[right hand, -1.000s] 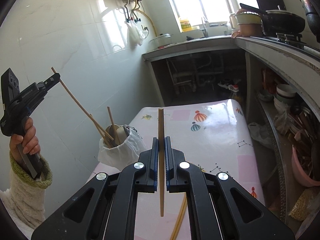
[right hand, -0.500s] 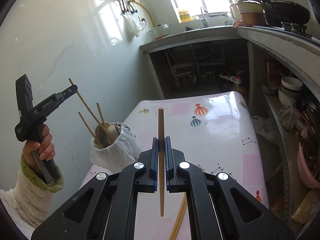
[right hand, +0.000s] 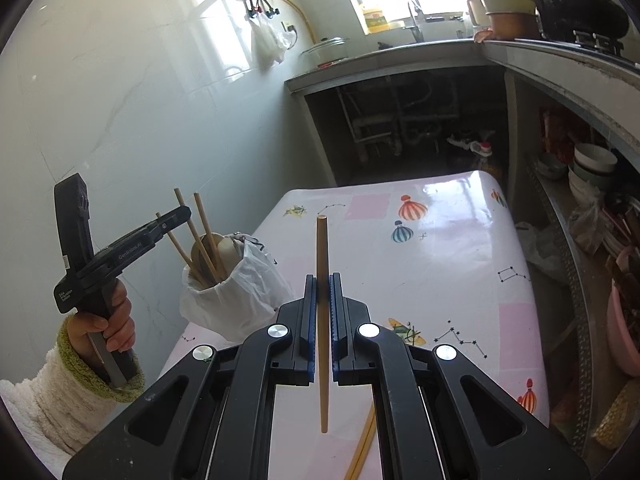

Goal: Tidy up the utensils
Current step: 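Insert the chopstick into the holder and open the left tool while the right tool holds its chopstick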

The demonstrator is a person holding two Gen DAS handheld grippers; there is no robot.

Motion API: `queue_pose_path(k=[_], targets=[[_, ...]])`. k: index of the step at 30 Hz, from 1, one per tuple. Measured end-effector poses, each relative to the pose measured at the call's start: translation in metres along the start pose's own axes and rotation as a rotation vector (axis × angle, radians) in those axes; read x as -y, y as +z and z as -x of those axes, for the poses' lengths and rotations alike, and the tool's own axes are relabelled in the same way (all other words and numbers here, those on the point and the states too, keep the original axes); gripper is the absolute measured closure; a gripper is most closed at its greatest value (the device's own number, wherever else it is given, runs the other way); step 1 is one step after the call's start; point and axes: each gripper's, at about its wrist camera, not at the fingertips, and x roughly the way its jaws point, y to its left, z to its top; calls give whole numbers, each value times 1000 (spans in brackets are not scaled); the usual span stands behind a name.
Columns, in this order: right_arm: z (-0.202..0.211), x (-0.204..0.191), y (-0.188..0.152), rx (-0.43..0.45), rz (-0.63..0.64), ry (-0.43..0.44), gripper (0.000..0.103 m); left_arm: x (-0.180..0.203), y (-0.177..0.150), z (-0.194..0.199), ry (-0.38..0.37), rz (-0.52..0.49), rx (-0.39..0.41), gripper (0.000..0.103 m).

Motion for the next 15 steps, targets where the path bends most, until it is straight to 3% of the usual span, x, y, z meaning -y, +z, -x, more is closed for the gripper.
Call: queue_pose_path(k=[8, 10, 12, 15], targets=[[6, -2, -1, 1, -2, -3, 99, 6, 1, -11, -66, 16, -45, 95], [8, -3, 0, 4, -1, -4, 99, 6, 0, -12, -84, 24, -63, 87], [10, -5, 1, 9, 4, -6, 99, 5, -2, -9, -92, 28, -65, 62], [12, -10, 3, 15, 16, -7, 99, 4, -4, 3, -101, 22, -49, 51]])
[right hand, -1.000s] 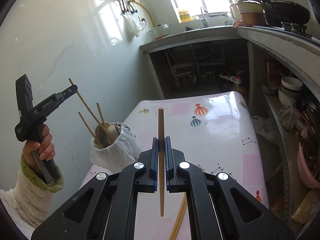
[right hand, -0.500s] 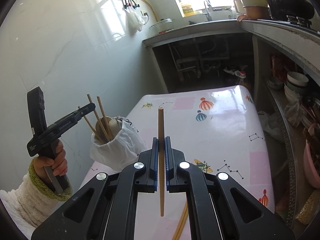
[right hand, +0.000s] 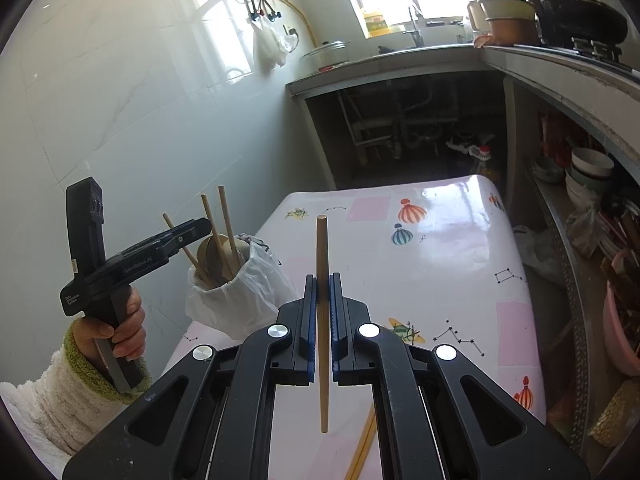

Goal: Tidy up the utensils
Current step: 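Insert the chopstick into the holder and open the left tool while the right tool holds its chopstick, then lower the chopstick into the holder with the right tool and open it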

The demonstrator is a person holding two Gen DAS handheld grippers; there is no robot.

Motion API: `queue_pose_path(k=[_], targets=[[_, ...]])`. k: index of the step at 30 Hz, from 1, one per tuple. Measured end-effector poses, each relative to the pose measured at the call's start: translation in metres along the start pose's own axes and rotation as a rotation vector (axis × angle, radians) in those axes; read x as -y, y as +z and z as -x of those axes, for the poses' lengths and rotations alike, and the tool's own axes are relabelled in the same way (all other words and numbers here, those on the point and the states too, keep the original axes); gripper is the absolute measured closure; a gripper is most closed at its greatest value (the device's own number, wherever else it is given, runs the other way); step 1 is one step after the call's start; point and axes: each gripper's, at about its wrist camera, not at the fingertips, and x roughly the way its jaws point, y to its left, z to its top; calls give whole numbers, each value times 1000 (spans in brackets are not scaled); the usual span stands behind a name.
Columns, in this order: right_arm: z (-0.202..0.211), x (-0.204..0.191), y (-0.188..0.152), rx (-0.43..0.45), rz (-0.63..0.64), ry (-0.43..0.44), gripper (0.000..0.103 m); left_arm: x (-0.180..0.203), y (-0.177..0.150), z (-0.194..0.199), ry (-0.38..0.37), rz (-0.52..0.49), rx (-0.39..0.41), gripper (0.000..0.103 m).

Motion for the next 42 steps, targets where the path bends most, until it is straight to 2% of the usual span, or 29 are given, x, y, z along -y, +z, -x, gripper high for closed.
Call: queue_pose_path(k=[9, 16, 22, 30, 36, 42], targets=[[16, -27, 39, 98, 56, 37, 99, -13, -13, 62, 8, 19, 101, 23], [17, -54, 85, 188, 91, 127, 99, -37, -39, 98, 55, 83, 138, 14], [-1, -80, 111, 218, 118, 193, 99, -60, -66, 107, 99, 150, 111, 12], [-54, -112, 116, 179, 173, 181, 99, -91, -89, 113, 126, 244, 88, 11], [-96, -124, 103, 123, 227, 119, 99, -97, -95, 116, 143, 257, 86, 10], [-125, -133, 81, 43, 274, 109, 99, -101, -97, 115, 149, 258, 86, 10]])
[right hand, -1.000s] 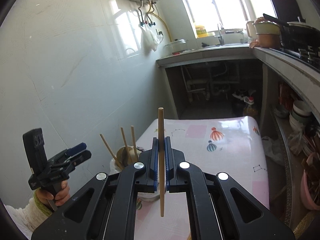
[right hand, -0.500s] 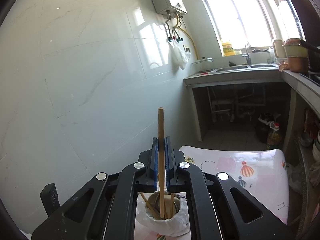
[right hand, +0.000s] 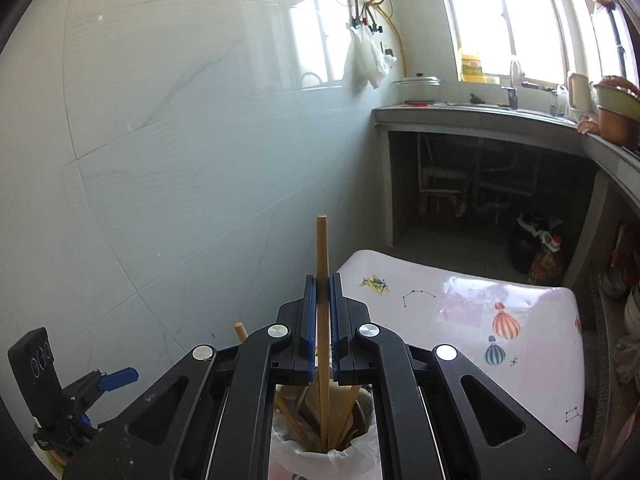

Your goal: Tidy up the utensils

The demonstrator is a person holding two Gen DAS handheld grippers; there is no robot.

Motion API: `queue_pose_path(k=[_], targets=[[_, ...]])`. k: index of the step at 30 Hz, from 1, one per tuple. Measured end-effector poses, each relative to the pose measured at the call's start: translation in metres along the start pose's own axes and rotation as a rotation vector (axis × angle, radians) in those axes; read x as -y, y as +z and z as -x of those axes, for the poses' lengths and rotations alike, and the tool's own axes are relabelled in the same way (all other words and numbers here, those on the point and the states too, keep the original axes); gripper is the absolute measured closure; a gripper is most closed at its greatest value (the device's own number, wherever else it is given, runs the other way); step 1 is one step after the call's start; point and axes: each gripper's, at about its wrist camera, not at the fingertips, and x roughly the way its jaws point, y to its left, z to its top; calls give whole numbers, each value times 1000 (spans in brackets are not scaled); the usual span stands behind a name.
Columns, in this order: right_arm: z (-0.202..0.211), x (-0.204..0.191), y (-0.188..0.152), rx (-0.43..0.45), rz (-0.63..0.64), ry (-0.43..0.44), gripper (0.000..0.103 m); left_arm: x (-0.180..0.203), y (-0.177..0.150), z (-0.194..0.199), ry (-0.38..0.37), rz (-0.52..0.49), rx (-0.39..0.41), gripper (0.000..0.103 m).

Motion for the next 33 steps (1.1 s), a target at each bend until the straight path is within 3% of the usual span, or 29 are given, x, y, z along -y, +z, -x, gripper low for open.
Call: queue_pose_path(k=[11, 16, 21, 27, 33], targets=[[-39, -10, -37, -165, 45, -12, 99, 4, -5, -5, -8, -16, -16, 9], [-37, -6, -36, -177, 20, 19, 97, 17, -13, -12, 0, -53, -34, 8], [-6, 6, -37, -125, -28, 51, 80, 34, -24, -17, -4, -99, -58, 7], [57, 33, -60, -47, -113, 45, 72, 55, -35, -20, -25, -162, -78, 7], [82, 70, -127, -150, -226, -92, 72, 79, -51, -34, -68, -216, -131, 6]])
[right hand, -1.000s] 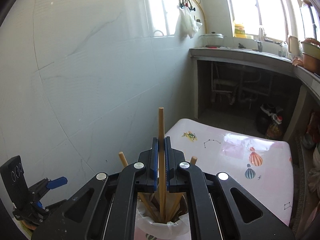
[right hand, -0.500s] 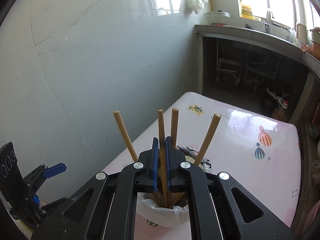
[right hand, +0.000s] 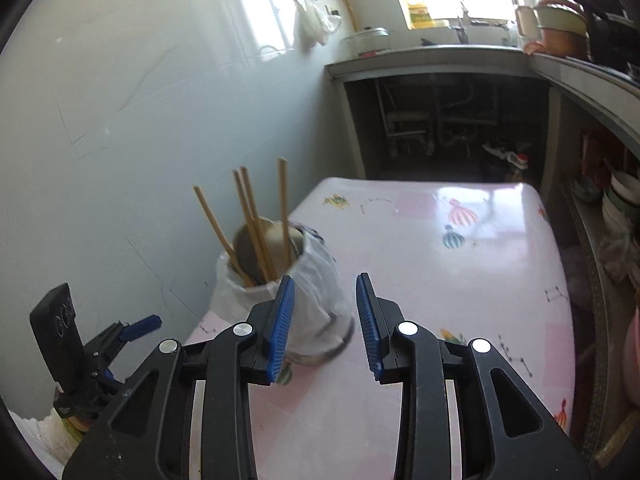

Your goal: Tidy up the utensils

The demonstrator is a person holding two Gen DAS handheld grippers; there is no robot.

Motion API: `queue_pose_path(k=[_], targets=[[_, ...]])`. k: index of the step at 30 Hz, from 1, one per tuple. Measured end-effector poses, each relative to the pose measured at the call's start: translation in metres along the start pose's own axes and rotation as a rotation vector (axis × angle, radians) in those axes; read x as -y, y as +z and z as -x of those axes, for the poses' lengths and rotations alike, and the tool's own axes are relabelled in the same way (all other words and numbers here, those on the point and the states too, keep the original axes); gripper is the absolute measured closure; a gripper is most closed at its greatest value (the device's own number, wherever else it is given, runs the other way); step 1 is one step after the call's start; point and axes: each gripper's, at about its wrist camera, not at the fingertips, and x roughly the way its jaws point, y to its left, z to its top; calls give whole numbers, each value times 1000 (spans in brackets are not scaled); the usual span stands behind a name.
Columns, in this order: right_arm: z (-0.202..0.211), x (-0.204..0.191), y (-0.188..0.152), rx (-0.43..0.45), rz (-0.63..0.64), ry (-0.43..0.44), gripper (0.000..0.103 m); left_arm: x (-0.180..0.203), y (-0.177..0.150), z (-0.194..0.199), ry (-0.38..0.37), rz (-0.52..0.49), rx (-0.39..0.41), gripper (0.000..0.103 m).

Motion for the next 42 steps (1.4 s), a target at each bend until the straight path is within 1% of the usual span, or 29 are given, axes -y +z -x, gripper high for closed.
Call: queue_pose_path(k=[3, 6, 8, 9, 13, 15, 20, 23, 26, 31, 36, 40, 41, 42], targets=[[-18, 25, -36, -92, -79, -49, 72, 15, -7, -13, -13, -36, -45, 6], [-31, 38, -76, -174, -136, -100, 72, 29, -16, -28, -3, -76, -91, 6], [-35, 46, -101, -214, -174, -113, 72, 36, -23, -38, 7, -95, -124, 6], [-38, 48, -111, -231, -188, -114, 74, 40, -27, -43, 10, -102, -142, 6], [-49, 51, -133, -276, -190, -132, 79, 48, -40, -60, 11, -117, -210, 6], [-49, 51, -137, -281, -184, -147, 84, 52, -44, -67, 12, -129, -234, 6], [-49, 61, -135, -262, -206, -150, 90, 63, -50, -76, 10, -152, -265, 6], [-55, 64, -134, -270, -197, -149, 94, 67, -51, -80, 9, -160, -278, 6], [-64, 65, -134, -283, -182, -176, 98, 71, -52, -85, 10, -169, -286, 6], [-60, 69, -137, -272, -163, -194, 99, 78, -52, -91, 4, -180, -302, 6], [-55, 77, -139, -269, -176, -210, 99, 90, -49, -101, -12, -189, -313, 6], [-48, 83, -143, -273, -192, -215, 99, 100, -43, -115, -69, -163, -331, 6], [-46, 85, -144, -273, -199, -217, 99, 104, -42, -120, -84, -157, -334, 7], [-44, 87, -145, -273, -207, -217, 99, 107, -40, -124, -97, -153, -337, 11]])
